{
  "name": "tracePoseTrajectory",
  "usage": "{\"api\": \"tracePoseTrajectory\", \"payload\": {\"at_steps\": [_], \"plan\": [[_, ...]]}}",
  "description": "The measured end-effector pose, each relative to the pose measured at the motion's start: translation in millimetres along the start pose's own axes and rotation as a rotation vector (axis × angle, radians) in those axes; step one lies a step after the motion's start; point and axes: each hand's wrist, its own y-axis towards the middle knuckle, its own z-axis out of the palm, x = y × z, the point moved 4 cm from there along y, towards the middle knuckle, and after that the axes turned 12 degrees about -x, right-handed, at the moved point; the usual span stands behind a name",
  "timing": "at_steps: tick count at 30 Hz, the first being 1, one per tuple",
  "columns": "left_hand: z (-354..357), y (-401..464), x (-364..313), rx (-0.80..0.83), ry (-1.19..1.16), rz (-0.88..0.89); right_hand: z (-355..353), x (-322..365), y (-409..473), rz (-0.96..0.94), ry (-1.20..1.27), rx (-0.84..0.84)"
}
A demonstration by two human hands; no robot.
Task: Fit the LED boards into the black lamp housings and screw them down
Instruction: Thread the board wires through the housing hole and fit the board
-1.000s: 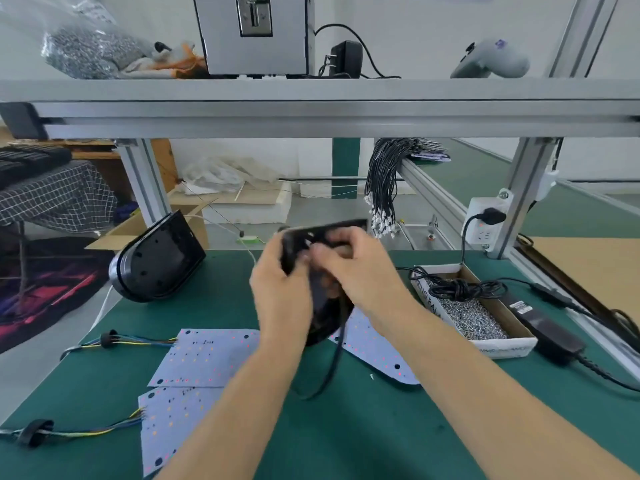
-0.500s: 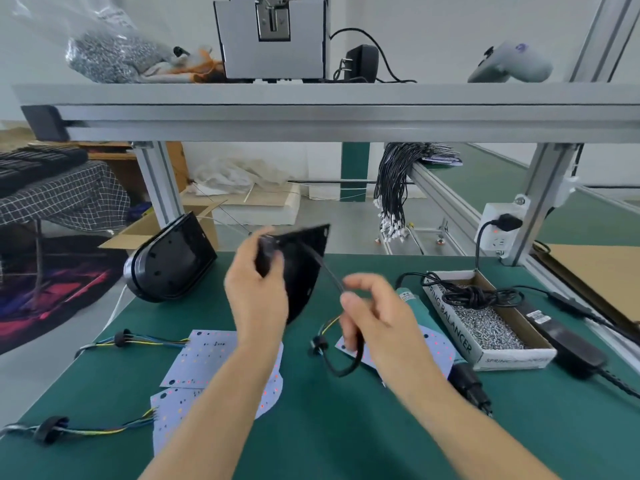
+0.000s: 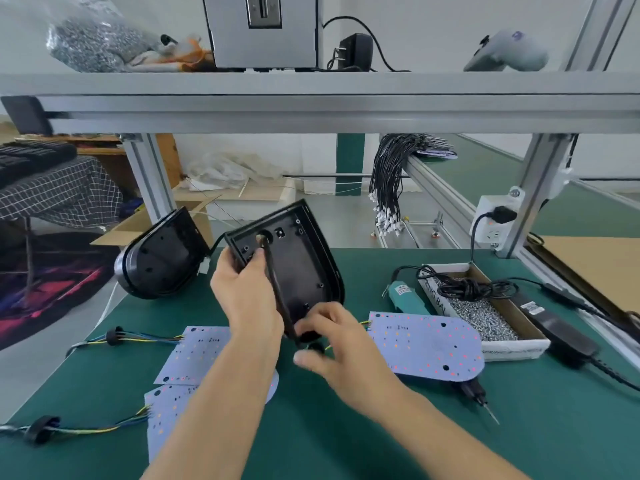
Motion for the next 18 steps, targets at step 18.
{"api": "tracePoseTrajectory", "payload": {"at_steps": [18], "plan": [[4.3, -14.9, 0.1, 0.178, 0.278, 0.412, -33.1, 36.1, 52.7, -0.013, -0.479, -0.355]]}}
